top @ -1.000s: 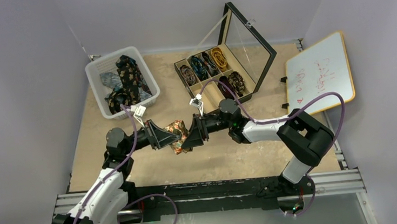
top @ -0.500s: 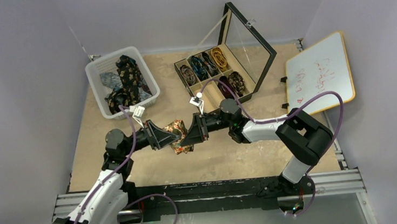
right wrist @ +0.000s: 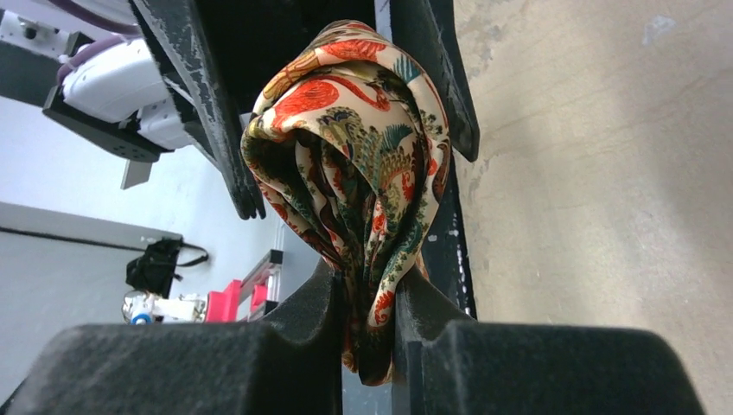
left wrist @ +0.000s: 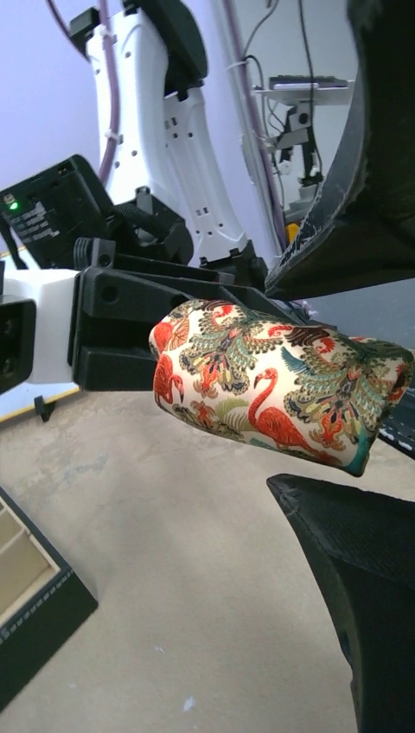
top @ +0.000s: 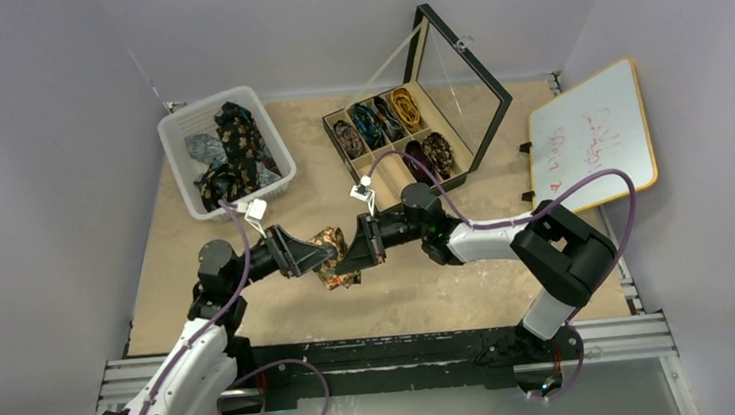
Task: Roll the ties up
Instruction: Place the tie in the storage box.
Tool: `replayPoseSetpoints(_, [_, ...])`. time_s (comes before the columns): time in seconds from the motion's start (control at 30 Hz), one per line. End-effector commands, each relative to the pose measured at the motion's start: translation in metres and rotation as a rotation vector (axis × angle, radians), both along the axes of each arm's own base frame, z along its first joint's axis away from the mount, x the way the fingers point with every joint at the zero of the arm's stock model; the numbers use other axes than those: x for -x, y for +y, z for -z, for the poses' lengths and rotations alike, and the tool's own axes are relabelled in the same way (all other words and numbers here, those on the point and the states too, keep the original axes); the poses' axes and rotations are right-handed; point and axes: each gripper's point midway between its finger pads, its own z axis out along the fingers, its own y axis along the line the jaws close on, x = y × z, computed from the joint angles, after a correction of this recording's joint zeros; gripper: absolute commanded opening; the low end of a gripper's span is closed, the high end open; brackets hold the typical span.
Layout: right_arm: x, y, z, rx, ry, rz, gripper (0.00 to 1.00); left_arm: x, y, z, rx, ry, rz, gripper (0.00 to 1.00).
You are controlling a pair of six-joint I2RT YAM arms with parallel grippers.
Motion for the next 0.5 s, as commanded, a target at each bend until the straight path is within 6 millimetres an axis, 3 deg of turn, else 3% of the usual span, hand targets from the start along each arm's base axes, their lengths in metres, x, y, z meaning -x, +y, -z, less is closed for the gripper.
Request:
replayPoseSetpoints(0.0, [-0.007, 0.003, -0.013, -0.007, -0.067, 0.021, 0.0, -0.014, 0.005, -0.006, -0.036, -0.003, -0.081, 0.73])
replayPoseSetpoints(0.23, [-0.063, -0.01, 0.013, 0.189, -0.085, 0.218, 0.0, -0.032, 0.028, 0.012, -0.114, 0.115, -0.293, 0.82])
replayPoseSetpoints(0.47, [-0.152, -0.037, 0.018, 0.472, -0.243, 0.533, 0.0, -0.027, 0.044, 0.025, -0.176, 0.169, -0.379, 0.85])
